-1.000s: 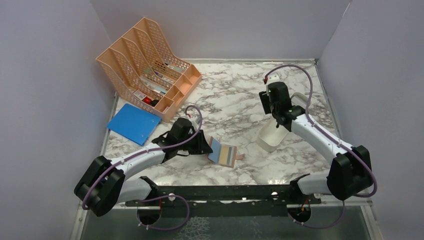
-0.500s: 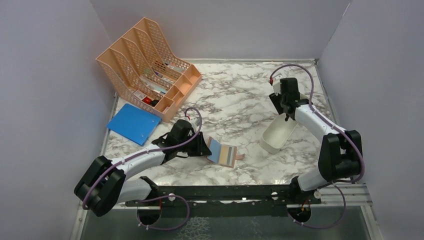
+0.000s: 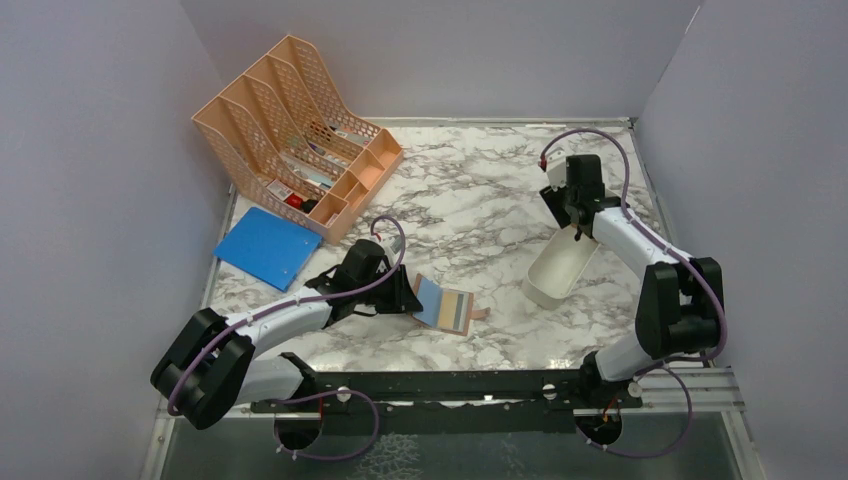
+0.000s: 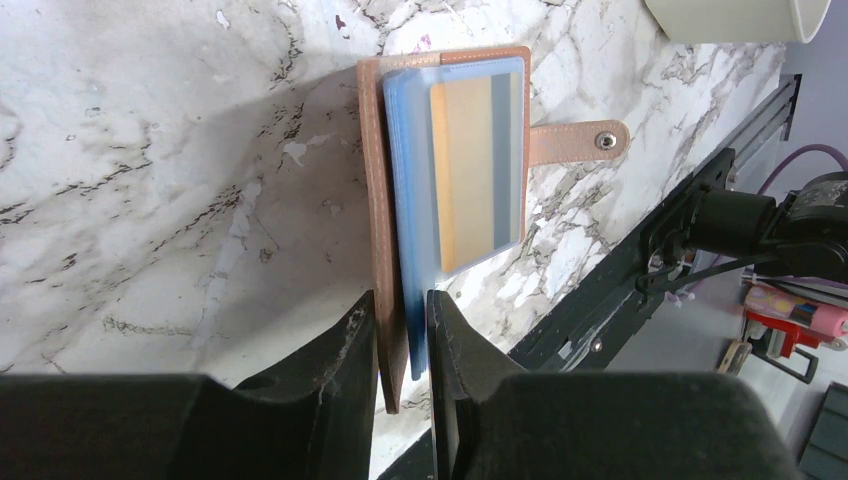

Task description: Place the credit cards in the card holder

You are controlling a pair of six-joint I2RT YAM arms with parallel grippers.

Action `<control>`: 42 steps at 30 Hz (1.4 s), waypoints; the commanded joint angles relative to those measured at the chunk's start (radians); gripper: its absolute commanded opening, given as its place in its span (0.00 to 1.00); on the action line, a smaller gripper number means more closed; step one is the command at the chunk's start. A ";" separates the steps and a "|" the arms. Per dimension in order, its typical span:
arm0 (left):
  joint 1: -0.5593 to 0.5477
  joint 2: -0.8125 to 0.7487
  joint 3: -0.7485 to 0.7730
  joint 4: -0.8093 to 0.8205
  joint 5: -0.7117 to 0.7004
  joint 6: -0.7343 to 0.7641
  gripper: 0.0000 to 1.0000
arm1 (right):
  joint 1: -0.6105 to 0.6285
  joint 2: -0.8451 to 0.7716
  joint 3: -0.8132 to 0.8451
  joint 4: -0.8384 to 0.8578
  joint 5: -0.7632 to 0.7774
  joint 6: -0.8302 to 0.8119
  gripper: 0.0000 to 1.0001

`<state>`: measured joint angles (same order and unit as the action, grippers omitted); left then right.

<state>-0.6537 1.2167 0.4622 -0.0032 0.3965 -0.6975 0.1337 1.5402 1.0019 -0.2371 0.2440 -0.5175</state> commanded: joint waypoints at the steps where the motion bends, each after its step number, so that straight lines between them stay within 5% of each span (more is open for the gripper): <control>1: 0.006 0.004 0.008 0.011 0.005 0.015 0.26 | -0.037 -0.040 0.038 -0.076 -0.044 -0.007 0.60; 16: 0.006 0.016 0.011 0.019 0.010 0.017 0.26 | -0.099 0.018 0.039 -0.175 0.002 -0.056 0.61; 27: 0.006 0.038 0.042 0.015 0.018 0.024 0.26 | -0.120 0.085 -0.009 -0.025 0.070 -0.114 0.60; 42: 0.006 0.021 0.028 0.020 0.018 0.019 0.26 | -0.120 0.068 -0.011 0.026 0.104 -0.106 0.43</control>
<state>-0.6537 1.2510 0.4786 0.0002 0.3985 -0.6903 0.0185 1.6260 0.9916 -0.2447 0.3439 -0.6289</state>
